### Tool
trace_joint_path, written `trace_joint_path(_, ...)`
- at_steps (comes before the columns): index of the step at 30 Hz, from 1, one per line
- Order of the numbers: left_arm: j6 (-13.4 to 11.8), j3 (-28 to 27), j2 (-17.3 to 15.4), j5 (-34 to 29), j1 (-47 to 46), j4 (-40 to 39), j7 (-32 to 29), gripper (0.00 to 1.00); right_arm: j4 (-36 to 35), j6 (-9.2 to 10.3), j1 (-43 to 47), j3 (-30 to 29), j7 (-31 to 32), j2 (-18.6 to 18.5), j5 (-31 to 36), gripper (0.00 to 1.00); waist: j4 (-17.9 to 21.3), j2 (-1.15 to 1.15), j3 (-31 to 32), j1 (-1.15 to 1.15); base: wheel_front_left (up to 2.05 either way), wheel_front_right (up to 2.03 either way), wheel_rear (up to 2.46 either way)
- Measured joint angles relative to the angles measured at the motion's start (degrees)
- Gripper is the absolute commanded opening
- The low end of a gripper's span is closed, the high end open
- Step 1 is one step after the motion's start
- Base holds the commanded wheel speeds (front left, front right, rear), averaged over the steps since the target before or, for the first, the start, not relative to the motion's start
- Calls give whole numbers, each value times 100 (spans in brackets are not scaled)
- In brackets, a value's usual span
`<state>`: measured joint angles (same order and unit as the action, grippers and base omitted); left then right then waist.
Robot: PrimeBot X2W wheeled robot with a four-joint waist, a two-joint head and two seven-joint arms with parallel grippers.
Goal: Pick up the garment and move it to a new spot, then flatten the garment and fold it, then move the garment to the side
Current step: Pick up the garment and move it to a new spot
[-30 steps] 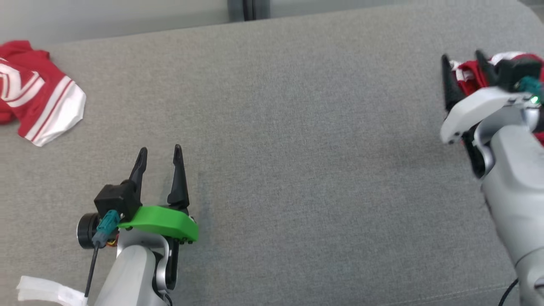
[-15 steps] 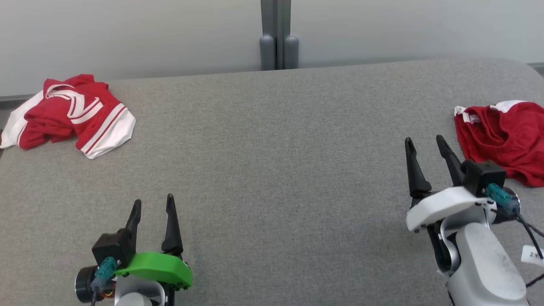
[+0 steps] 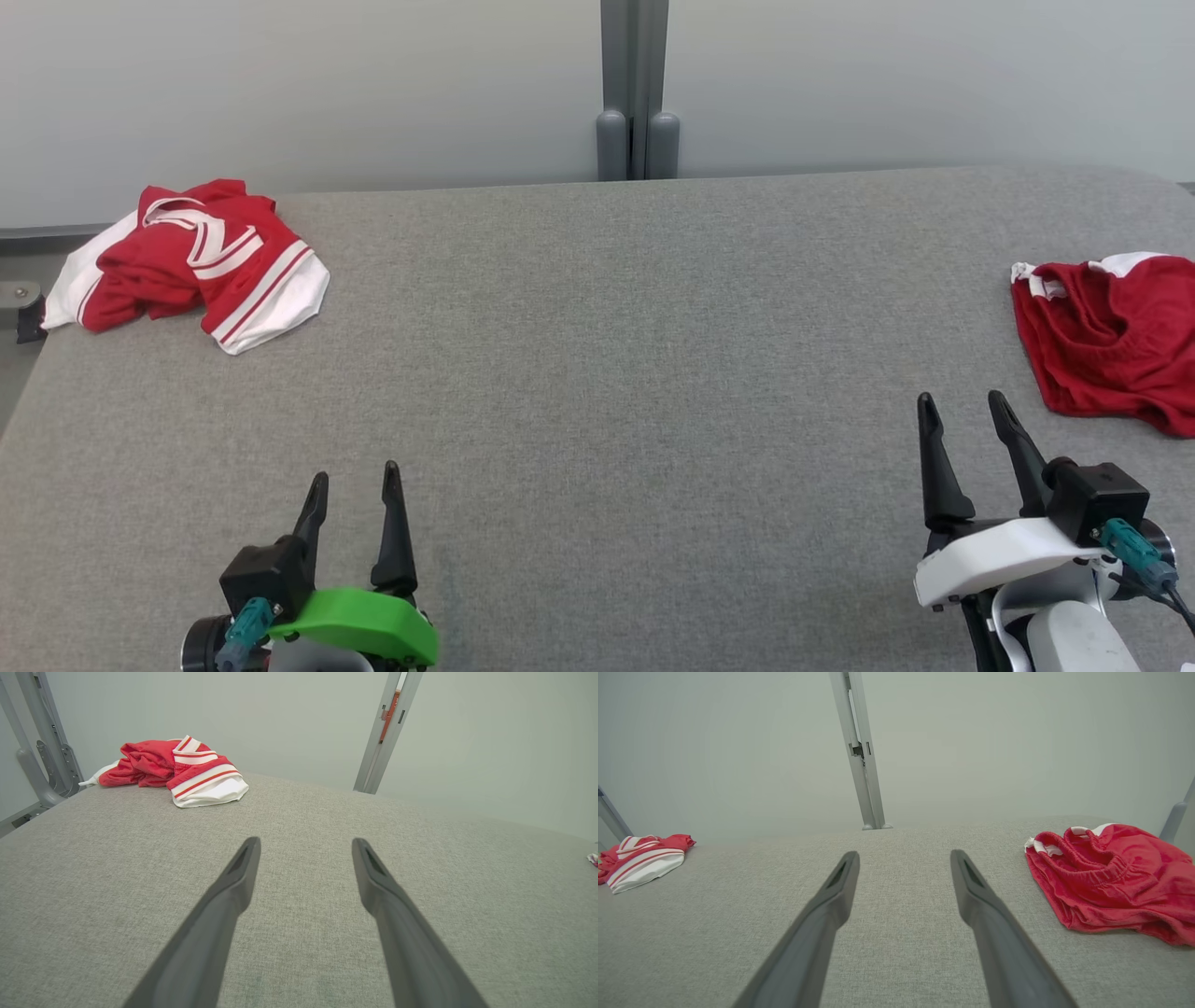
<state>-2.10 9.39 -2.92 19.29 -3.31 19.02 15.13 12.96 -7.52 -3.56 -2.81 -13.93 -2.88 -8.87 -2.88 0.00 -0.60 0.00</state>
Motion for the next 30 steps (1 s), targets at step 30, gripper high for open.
trace_joint_path(30, -41, 87, 12, -68, -64, -93, 1, 100, -285, 0, 250, 215, 123, 4, -113, 100, -992, 0, 12, 0, 0, 0, 0)
